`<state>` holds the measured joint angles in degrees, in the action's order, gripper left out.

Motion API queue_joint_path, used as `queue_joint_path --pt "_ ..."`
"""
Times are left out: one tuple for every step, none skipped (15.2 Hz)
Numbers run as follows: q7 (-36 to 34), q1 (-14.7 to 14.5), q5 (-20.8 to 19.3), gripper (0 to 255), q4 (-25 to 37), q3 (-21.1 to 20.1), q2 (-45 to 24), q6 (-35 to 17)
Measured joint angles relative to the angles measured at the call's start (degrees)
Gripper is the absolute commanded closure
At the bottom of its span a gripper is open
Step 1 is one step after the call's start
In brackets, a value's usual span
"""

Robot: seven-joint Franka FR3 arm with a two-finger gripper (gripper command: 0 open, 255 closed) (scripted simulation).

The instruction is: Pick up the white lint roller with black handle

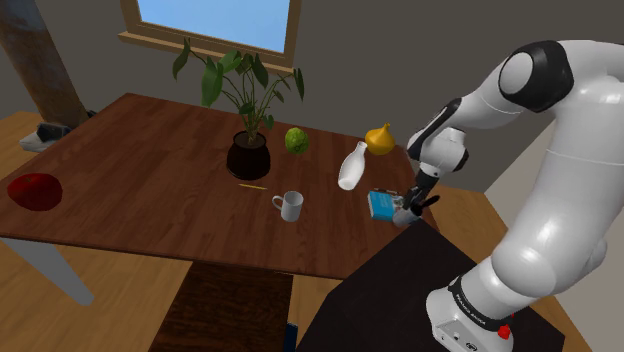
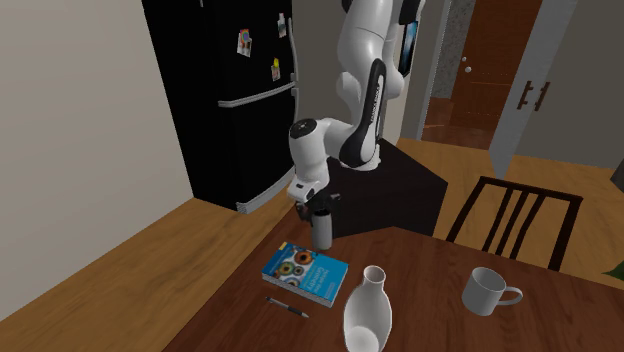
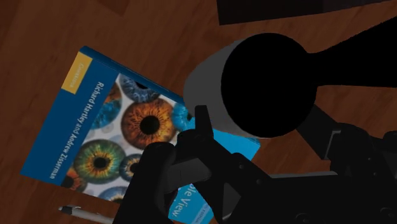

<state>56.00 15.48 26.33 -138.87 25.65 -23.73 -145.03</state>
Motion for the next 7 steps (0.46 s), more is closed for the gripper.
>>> queue_joint_path --pt "-0.4 -0.3 -0.6 255 -0.3 0.5 0.7 0.4" --pt "-1.0 -0.7 -1.4 255 -0.5 1.0 1.6 0.9" --pt "-1.6 -1.2 -2.2 255 -0.8 1.6 2.6 1.4" --pt "-2.2 -1.5 -2.9 255 -0.9 2.1 3.3 2.0" --pt "-2.8 -1.9 -3.8 255 -1.1 2.7 4.4 2.6" --pt "-3.4 -2.2 -4.5 255 -1.1 3.0 5.0 3.2" --pt "-3.7 -2.4 -5.0 255 -1.3 3.3 5.5 3.5"
